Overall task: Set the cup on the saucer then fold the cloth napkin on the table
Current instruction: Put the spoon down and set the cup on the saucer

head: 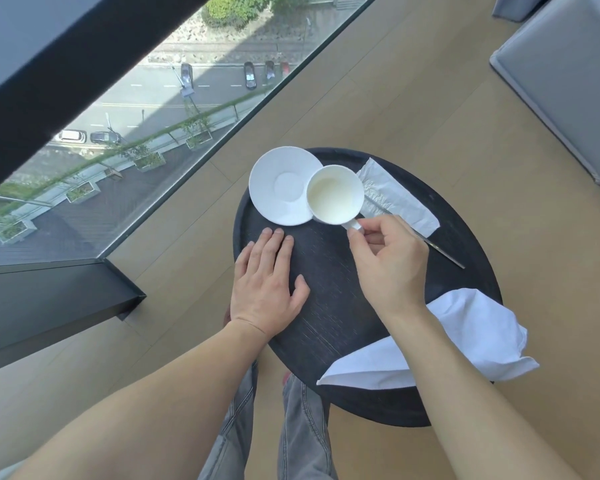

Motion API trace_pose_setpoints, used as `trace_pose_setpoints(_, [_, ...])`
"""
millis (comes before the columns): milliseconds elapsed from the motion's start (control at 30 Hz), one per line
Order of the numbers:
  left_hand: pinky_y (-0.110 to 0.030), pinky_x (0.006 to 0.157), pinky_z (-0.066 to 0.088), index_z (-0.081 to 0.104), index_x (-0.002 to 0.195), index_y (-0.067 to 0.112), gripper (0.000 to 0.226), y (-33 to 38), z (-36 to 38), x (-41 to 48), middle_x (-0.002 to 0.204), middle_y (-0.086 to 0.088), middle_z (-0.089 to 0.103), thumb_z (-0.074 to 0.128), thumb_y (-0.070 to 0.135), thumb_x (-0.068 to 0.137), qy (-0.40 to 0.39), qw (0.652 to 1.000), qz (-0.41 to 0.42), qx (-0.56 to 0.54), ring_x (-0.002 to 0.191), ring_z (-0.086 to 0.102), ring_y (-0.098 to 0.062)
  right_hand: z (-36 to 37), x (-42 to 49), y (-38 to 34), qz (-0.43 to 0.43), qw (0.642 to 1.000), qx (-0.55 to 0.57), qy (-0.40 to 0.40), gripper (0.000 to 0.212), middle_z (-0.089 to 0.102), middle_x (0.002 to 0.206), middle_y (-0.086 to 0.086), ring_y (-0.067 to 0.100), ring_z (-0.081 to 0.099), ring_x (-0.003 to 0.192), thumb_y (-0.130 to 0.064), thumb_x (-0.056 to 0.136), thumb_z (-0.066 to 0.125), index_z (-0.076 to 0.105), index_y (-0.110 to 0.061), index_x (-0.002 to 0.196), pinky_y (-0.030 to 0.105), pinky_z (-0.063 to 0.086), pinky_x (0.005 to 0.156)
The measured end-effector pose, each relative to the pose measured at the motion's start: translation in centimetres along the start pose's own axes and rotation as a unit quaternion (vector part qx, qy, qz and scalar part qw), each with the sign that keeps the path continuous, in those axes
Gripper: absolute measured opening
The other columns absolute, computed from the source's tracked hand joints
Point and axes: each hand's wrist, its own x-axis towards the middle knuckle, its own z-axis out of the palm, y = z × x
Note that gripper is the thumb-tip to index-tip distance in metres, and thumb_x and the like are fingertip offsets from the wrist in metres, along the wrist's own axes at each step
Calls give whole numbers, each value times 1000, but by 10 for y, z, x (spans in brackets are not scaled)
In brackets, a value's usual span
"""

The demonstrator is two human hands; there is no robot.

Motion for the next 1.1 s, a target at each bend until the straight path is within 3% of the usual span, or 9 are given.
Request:
trace_pose_setpoints(133, [-49,124,27,58,143,4,65,-1,0,0,151,-14,56,62,35,87,4,1000,2,-2,147,44,-32,20,13,-14,-25,1000,8,0,2,68,88,0,10,67,73,-12,91,71,70,-11,89,22,54,67])
trace_pose_setpoints(300, [-50,123,29,59,143,4,64,-2,2,0,151,-14,57,60,36,87,8,1000,6,-4,147,44,-32,46,23,-19,-24,1000,-6,-10,6,66,84,3,20,65,72,-11,91,69,68,-8,86,41,55,68])
trace_pose_setpoints(900, [-51,121,32,60,141,2,63,-3,3,0,148,-16,59,61,31,85,25,1000,12,-12,146,47,-34,62,22,-17,4,999,-6,-35,9,64,83,1,15,61,72,-15,90,72,67,-12,84,30,51,69])
trace_pose_setpoints(1100, [-52,120,33,60,142,2,64,-2,2,0,149,-17,58,62,32,85,19,1000,9,-11,146,47,-34,61,19,-17,12,999,22,-43,11,65,94,2,13,65,77,-15,91,73,68,-11,99,34,57,73])
